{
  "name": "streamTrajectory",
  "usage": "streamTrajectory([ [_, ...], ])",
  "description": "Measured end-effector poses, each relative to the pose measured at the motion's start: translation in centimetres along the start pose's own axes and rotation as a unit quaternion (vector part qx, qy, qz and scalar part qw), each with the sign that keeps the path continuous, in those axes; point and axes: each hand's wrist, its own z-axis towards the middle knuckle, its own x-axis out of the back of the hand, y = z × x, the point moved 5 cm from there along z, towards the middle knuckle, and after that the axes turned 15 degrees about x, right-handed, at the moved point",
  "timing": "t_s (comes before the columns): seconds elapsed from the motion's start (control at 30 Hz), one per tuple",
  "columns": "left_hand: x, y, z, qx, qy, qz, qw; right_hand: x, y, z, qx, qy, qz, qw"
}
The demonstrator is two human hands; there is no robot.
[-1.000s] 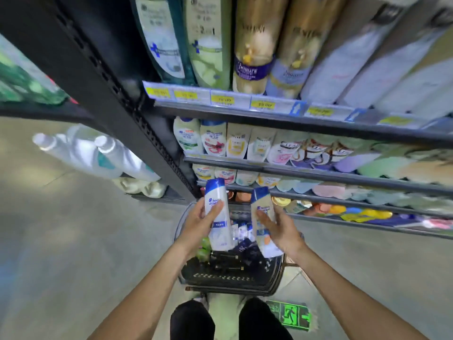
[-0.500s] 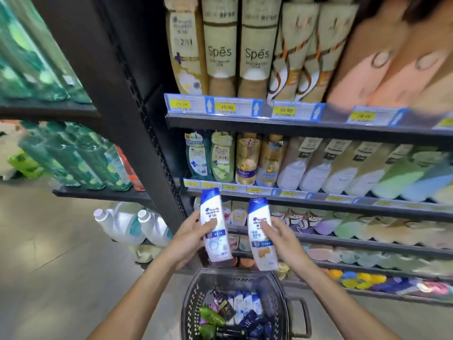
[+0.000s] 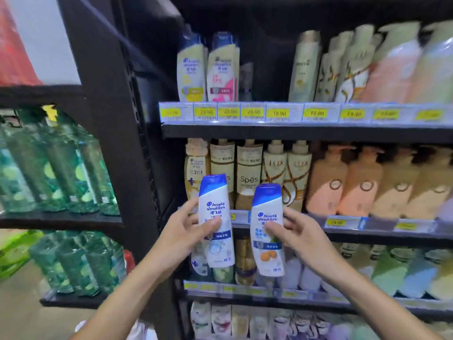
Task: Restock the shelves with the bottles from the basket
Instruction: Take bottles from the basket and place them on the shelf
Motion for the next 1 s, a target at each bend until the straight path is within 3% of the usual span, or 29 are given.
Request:
streamTrajectory([
  [0.27, 0.5, 10.5, 0.1, -0.119, 0.008, 0.056, 0.991, 2.8, -10.2, 5.7, 0.141, 0.038, -0.061, 0.987],
  [0.53, 0.1, 19.5, 1.4, -0.221, -0.012, 0.119, 0.968, 4.4, -17.1, 8.5, 0.186, 0.02, -0.083, 0.979],
  [0.77, -0.5, 27.0, 2.3, -0.301, -0.008, 0.192, 0.934, 6.3, -20.5, 10.6, 0.266, 0.063, -0.087, 0.958],
  [1.0, -2.9, 32.6, 5.2, -0.334, 0.008, 0.29, 0.897, 8.1, -21.9, 11.2, 0.277, 0.068, -0.089, 0.954],
])
